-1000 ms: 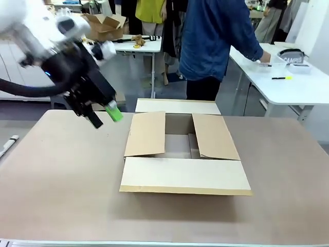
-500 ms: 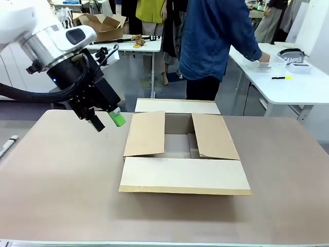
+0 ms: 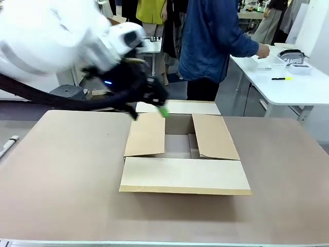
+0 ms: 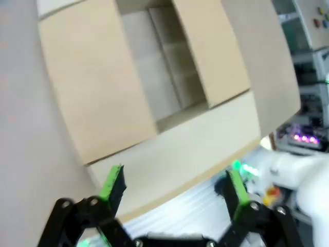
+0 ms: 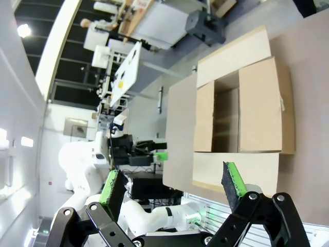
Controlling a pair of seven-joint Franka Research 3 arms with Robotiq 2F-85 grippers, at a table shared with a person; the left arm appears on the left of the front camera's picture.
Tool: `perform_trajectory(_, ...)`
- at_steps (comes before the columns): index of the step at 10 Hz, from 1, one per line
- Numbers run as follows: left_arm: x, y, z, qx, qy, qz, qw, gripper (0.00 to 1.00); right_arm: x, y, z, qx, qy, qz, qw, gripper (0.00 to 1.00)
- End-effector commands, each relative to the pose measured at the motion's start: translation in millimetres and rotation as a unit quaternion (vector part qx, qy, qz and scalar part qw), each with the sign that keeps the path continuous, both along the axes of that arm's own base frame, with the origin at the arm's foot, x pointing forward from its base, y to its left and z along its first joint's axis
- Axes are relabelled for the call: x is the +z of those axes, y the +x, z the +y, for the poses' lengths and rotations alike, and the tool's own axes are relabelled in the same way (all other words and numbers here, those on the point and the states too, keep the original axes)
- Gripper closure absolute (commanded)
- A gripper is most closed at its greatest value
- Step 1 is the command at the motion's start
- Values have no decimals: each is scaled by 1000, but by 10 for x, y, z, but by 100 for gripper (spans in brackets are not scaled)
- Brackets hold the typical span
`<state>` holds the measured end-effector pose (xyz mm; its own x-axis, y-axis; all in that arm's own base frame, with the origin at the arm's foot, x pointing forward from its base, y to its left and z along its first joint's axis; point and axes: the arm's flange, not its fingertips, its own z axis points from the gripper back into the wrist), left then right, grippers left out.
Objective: Pack the gift set into the box.
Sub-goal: Place both hands on the side flaps of the Package Box and spread them outward.
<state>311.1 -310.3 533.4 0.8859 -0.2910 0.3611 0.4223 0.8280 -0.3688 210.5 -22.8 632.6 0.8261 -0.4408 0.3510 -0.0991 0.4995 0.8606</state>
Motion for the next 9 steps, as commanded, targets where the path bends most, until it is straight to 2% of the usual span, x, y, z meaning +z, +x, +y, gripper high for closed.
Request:
perform_trajectory(1,-188,152,-600,49,86,-8,995,0,16,34,15,7,3,-11,1000,0)
perform_trajectory(4,-488,254,-1166,69,206,-21,976,0,16,34,15,7,3,-11,1000,0)
perform_trajectory(9,-983,534,-1437,128,335,-60,932,0,16,34,15,7,3,-11,1000,0)
